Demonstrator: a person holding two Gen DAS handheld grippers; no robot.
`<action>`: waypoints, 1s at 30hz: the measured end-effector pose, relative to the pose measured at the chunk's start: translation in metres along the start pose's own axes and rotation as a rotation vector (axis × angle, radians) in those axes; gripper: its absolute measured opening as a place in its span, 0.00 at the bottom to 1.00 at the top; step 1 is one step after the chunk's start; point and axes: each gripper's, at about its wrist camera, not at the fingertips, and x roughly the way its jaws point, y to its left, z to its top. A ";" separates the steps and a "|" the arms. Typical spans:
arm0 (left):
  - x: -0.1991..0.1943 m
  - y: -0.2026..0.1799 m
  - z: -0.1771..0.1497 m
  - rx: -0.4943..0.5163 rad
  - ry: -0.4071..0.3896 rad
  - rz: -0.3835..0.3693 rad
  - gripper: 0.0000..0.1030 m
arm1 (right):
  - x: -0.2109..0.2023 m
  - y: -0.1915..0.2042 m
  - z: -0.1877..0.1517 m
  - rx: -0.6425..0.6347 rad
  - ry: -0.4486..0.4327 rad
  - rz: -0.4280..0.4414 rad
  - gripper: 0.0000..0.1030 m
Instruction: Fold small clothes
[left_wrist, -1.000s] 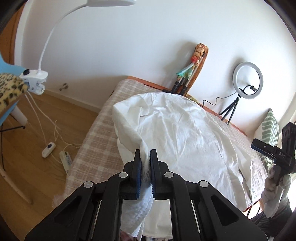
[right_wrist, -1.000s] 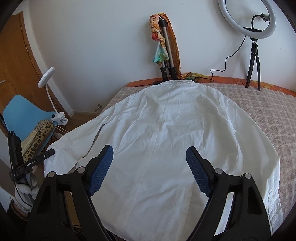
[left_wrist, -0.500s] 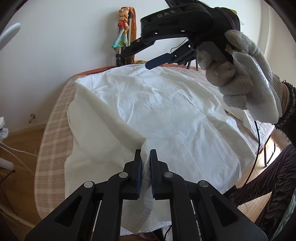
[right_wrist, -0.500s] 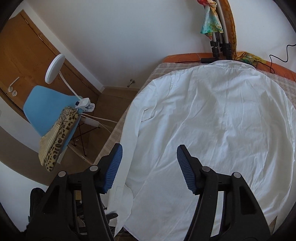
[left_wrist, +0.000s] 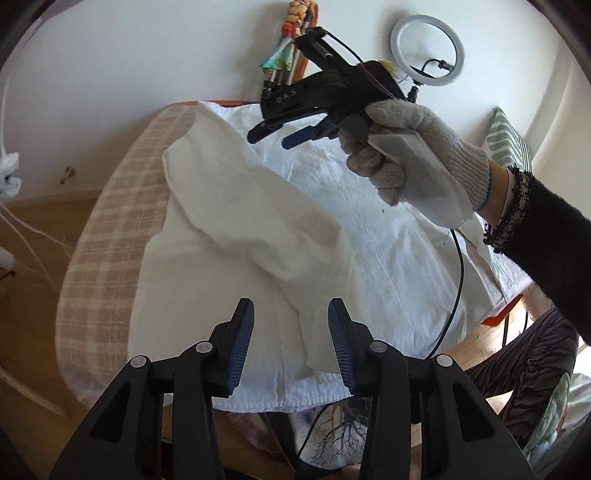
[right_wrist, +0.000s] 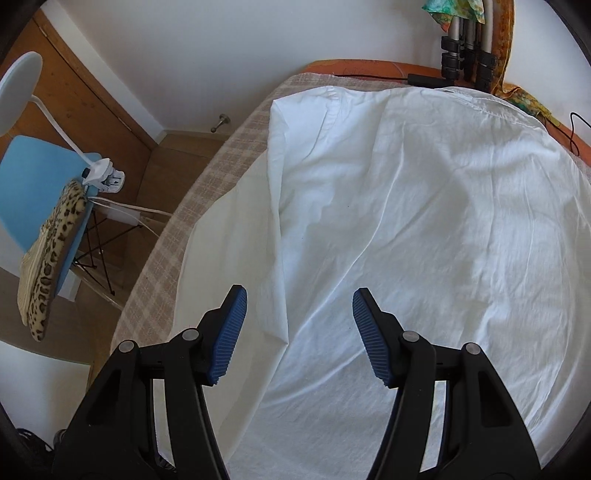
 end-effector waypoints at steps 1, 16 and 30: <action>0.000 0.013 -0.003 -0.080 0.008 -0.019 0.39 | 0.001 -0.002 -0.002 -0.003 0.006 -0.010 0.57; 0.052 -0.011 -0.006 -0.179 0.152 -0.055 0.39 | 0.000 0.004 -0.004 -0.028 0.011 0.036 0.56; 0.044 -0.015 -0.016 -0.204 0.121 -0.109 0.00 | 0.035 0.009 -0.001 0.012 0.017 0.035 0.41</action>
